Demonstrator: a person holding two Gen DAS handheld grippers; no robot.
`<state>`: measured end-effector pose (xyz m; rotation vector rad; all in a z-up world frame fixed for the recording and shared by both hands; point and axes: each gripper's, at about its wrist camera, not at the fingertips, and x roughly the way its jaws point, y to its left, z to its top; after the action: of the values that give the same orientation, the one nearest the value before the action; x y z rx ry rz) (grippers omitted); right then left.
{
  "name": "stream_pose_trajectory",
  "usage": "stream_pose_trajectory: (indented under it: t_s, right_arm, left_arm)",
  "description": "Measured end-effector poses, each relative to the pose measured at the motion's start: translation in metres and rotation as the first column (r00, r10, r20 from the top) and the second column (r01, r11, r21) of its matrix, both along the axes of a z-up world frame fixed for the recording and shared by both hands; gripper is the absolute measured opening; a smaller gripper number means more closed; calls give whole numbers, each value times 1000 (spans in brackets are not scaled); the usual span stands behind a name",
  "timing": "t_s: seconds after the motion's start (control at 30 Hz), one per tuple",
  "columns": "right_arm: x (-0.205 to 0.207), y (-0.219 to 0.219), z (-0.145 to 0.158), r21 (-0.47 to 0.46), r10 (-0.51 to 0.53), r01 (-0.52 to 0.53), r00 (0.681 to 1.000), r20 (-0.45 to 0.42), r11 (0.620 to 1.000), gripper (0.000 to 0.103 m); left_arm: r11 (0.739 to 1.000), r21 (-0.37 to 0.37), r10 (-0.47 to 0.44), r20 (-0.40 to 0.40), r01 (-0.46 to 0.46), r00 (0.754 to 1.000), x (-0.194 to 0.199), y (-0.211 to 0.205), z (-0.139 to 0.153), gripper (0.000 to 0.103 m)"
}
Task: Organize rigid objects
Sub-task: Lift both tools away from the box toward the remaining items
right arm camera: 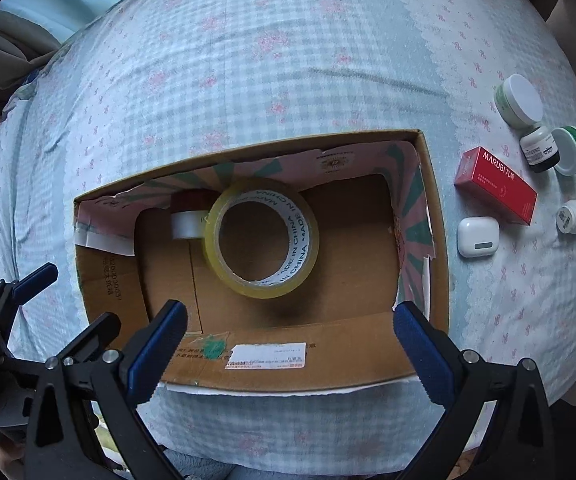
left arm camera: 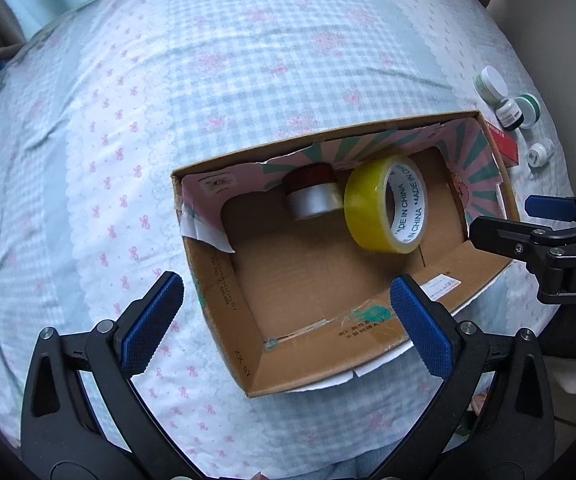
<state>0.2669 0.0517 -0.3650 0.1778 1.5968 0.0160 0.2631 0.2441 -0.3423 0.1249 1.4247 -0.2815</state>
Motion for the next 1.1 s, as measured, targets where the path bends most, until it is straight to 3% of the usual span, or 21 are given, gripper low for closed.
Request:
stream_pose_trajectory:
  t_s: [0.17,0.4,0.63,0.9,1.1]
  right_arm:
    - [-16,1,31,1,-12,12,999,43,1000,103]
    - [-48,0,89,-35,5,0,990,138,999,103]
    - [-85,-31,146,-41,-56,69,962,266,997,103]
    - [-120,-114,178,-85,-54,90,933,356,992,103]
    - [-129,-192,177,-91,26,9,925,378,996,103]
  left_arm:
    - [1000,24,7,58,-8,998,-20,-2,32,103]
    - [999,-17,40,148,-38,988,-49,-8,86,103]
    - [995,-60,87,234,-75,968,-79,-37,138,103]
    - [994,-67,98,273,-83,957,-108,-126,162,103]
    - [982,-66,187,265,-176,946,-124,-213,160,103]
